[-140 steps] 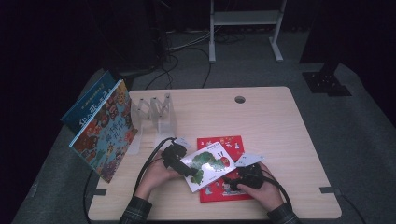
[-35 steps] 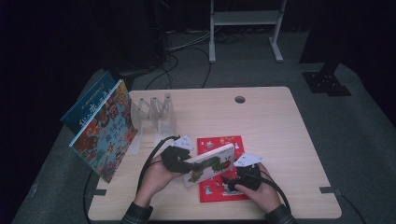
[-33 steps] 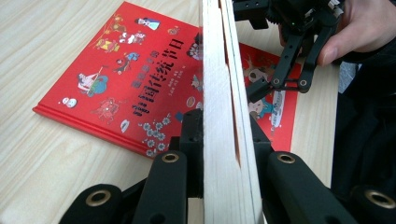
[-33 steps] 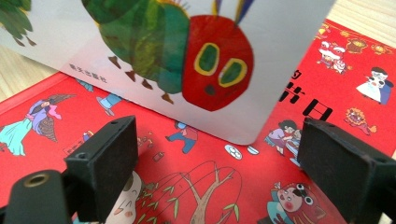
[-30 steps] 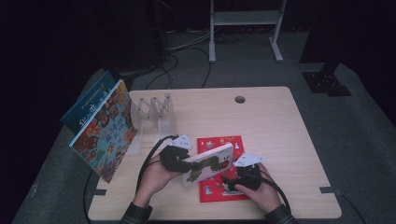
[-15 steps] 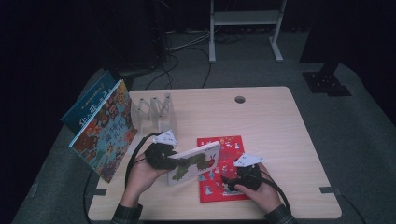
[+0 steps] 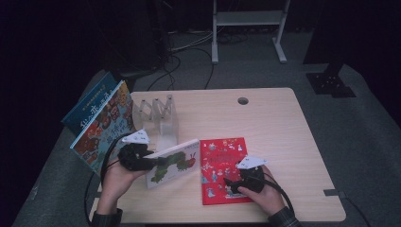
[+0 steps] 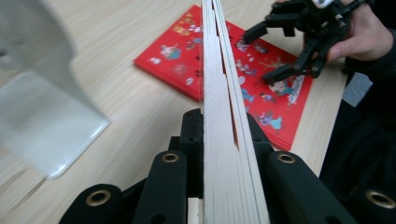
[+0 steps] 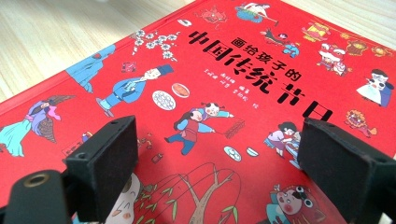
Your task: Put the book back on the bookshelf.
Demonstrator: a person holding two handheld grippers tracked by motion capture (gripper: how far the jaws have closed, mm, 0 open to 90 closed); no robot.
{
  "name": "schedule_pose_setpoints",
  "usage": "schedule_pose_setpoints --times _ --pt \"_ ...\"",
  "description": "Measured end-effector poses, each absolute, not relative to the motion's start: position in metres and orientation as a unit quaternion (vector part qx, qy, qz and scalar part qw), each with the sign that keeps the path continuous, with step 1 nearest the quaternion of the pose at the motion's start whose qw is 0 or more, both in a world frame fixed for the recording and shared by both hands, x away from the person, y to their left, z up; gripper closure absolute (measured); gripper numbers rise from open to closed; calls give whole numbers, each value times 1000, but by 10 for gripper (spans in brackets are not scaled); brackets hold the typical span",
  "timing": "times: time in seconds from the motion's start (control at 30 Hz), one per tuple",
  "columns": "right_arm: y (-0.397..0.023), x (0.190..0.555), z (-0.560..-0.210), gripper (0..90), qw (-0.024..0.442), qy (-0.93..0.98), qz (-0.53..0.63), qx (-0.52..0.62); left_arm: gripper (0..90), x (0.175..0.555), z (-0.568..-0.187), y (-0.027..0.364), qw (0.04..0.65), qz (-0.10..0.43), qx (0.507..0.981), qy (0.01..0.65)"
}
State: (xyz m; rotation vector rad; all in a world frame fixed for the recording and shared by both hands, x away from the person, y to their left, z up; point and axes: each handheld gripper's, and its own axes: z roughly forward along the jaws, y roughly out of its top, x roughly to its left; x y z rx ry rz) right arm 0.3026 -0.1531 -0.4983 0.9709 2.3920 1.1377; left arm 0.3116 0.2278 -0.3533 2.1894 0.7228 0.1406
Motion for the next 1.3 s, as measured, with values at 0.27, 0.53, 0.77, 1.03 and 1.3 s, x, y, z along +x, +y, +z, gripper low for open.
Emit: schedule_pose_setpoints --times 0.27,0.53,0.77,1.03,1.3 --pt "-153 303 -499 115 160 837 398 339 756 305 -348 264 407 79 847 333" --pt "-153 303 -499 115 160 837 399 339 756 303 -348 287 394 103 834 372" --pt "-153 302 -498 115 160 837 399 339 756 314 -355 292 384 123 822 403" --pt "-153 302 -499 115 160 837 399 340 756 338 -361 280 384 142 810 420" --pt "-153 302 -499 115 160 836 400 340 756 366 -368 264 399 154 795 430"
